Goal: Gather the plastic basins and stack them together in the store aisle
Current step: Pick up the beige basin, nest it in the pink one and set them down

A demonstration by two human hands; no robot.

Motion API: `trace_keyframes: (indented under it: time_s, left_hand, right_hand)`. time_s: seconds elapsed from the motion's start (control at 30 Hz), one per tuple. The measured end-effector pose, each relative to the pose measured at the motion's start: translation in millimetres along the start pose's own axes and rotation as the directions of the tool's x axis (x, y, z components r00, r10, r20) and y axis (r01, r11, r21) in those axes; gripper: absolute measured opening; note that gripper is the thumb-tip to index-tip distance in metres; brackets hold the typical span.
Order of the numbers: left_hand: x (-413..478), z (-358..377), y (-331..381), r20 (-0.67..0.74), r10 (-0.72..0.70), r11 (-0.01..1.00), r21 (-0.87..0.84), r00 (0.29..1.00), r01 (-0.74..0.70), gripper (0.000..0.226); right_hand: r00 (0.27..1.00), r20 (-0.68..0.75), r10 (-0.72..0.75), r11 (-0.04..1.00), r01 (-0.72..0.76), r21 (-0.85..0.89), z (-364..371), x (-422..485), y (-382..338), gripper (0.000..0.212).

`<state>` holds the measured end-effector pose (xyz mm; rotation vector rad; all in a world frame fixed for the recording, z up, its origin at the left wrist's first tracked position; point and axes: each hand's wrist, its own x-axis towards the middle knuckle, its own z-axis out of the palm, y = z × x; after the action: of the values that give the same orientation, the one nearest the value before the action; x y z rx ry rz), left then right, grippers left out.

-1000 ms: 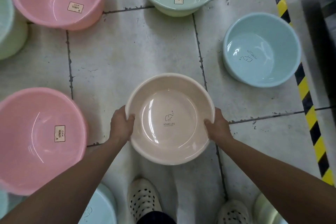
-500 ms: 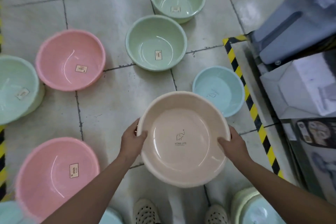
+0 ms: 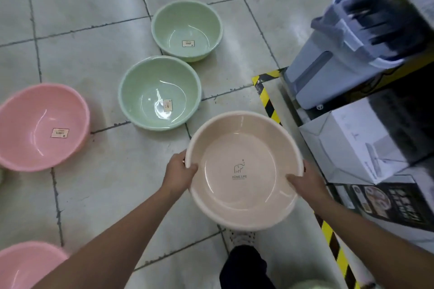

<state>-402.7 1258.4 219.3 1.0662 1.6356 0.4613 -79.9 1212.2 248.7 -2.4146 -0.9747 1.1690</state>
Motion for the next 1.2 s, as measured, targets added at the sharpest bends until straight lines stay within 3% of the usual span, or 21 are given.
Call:
trace_keyframes:
  time_s: [0.23,0.47,0.8,1.03,1.2]
  left_hand:
    - [86.4,76.2,-1.9,-0.077,-0.019,0.998,0.053,0.997,0.023,0.035]
    - [151.1,123.2,-46.6,-0.111,-0.083,0.992,0.089,0.990,0.093,0.044]
    - [176.2,155.0,-80.2,-0.118,-0.078,0.990,0.107,0.990,0.090,0.050]
    - [186.2,162.7,-90.3,-0.119,-0.218,0.974,-0.094,0.969,0.208,0.051]
    - [168.4,153.3,-89.7,-0.128,-0.187,0.973,-0.158,0.974,0.167,0.052]
  right_hand:
    - [0.998,-0.046,0.046,0.997,-0.049,-0.065,8.6,104.4,26.5,0.036]
    - [0.994,-0.084,0.073,0.995,-0.079,-0.068,45.9,171.8,62.4,0.035]
    - [0.995,-0.043,0.093,0.978,-0.099,-0.185,82.3,220.4,103.9,0.036]
    - [0.989,-0.044,0.138,0.990,-0.140,-0.033,97.7,229.6,113.1,0.042]
    - [0.991,-0.001,0.133,0.984,-0.132,0.123,94.1,208.5,109.8,0.047]
